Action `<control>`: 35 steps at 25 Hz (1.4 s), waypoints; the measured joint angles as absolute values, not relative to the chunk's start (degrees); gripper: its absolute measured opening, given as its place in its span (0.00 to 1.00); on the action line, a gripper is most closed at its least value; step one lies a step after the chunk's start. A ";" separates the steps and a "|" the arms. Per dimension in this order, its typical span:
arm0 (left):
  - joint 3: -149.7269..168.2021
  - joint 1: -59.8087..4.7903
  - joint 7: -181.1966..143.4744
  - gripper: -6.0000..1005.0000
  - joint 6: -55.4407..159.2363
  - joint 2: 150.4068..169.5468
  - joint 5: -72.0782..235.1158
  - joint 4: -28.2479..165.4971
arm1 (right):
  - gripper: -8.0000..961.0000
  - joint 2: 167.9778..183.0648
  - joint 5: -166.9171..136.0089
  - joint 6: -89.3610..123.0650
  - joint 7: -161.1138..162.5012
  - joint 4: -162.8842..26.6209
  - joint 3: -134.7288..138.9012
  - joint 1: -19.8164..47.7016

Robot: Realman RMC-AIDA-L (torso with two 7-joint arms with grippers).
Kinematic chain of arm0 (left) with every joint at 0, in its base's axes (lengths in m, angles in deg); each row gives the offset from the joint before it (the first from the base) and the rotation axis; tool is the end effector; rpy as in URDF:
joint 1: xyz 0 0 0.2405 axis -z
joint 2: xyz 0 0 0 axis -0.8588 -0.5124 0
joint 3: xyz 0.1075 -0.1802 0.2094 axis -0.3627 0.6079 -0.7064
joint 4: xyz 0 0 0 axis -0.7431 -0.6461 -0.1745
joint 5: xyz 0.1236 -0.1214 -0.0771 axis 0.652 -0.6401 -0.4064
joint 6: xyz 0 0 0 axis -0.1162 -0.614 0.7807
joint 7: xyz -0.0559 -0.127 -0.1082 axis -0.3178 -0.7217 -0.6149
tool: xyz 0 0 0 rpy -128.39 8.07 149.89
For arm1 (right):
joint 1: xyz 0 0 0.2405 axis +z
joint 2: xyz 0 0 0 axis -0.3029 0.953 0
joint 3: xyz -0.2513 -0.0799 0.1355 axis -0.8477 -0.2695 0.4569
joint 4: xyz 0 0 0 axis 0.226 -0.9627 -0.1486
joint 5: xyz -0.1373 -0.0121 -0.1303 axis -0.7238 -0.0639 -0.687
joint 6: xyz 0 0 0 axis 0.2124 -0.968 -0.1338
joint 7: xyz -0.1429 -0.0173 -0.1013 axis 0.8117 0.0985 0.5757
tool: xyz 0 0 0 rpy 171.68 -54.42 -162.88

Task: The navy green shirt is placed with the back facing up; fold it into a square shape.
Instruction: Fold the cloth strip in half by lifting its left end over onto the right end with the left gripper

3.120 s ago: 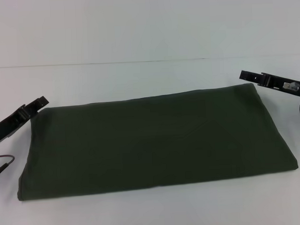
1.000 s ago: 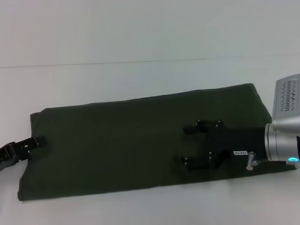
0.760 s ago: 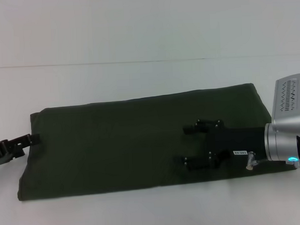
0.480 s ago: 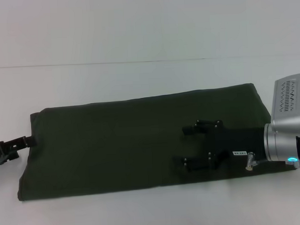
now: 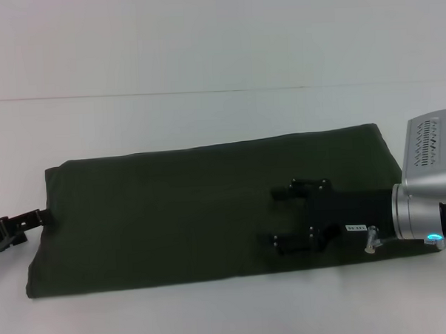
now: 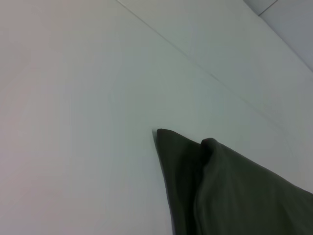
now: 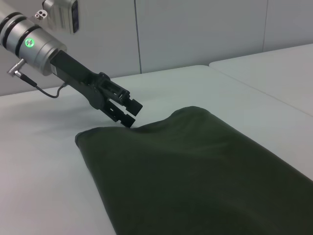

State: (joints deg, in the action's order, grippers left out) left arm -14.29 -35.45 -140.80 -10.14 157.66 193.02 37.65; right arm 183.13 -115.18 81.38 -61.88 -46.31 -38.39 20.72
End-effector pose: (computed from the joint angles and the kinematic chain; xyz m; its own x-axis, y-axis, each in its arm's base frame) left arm -0.4049 0.3408 0.0131 0.0587 0.7673 0.6386 0.9974 -0.0182 -0.0698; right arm 0.2511 0.3684 -0.1092 0.9157 -0.1947 -0.3515 -0.2843 -0.9321 -0.2244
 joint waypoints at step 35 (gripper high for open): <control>-15.97 -34.27 -142.16 0.88 -11.27 159.23 193.11 37.92 | 0.96 183.13 -115.09 80.71 -61.88 -46.48 -38.37 20.96</control>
State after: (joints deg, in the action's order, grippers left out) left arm -15.97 -34.27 -142.16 -11.27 159.23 193.11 37.92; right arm 183.13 -115.09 80.71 -61.88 -46.48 -38.37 20.96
